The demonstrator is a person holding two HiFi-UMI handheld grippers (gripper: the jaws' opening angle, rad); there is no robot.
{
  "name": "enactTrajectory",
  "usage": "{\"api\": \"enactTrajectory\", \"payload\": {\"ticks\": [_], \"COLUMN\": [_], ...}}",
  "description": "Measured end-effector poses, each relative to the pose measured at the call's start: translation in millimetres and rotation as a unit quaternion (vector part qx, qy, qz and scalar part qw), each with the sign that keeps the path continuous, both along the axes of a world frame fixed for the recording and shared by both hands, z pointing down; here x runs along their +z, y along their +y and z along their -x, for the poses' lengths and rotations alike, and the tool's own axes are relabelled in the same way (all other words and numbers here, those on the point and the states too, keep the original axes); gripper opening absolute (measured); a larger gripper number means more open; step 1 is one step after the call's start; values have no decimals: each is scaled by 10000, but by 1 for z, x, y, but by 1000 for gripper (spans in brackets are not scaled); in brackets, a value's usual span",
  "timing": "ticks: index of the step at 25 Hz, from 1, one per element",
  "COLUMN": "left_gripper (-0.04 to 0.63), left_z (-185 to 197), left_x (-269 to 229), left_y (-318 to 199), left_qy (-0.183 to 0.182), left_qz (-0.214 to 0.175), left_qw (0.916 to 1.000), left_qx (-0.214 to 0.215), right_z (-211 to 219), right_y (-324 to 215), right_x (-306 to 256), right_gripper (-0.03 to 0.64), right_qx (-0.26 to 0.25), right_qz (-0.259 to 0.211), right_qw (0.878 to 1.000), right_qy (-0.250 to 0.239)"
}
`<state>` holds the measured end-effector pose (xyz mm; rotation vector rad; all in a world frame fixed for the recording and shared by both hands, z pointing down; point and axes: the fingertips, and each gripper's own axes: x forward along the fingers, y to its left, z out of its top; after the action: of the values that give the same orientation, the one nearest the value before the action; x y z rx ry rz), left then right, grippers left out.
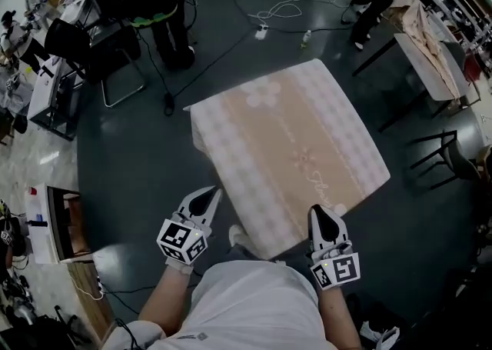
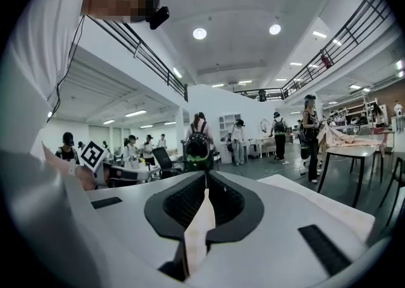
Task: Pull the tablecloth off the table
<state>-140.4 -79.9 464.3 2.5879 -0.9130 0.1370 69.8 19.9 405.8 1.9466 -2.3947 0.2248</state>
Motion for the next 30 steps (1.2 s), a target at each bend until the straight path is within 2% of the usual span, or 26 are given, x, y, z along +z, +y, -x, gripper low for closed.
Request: {"api": "enactTrajectory", "payload": {"ticks": [8, 16, 22, 30], "left_gripper": [9, 11, 11, 11], "left_z": [32, 34, 30, 30], "left_x": [19, 39, 59, 107], "left_y": [-41, -67, -94, -146], "left_qy": [46, -64, -237, -584], "left_qz": [218, 376, 442, 725], "left_qw": [9995, 9984, 9967, 9910], "left_qx": [-201, -406, -640, -963], "right_z": [22, 14, 10, 0], "right_y": [-16, -36, -51, -63], "right_x": [6, 14, 17, 24], "right_gripper": [34, 34, 34, 34], "right_qx": [58, 46, -60, -82], "right_qz": [168, 300, 341, 532], "right_qw": [9998, 9995, 9994, 9984], "right_qy": [14, -38, -78, -178]}}
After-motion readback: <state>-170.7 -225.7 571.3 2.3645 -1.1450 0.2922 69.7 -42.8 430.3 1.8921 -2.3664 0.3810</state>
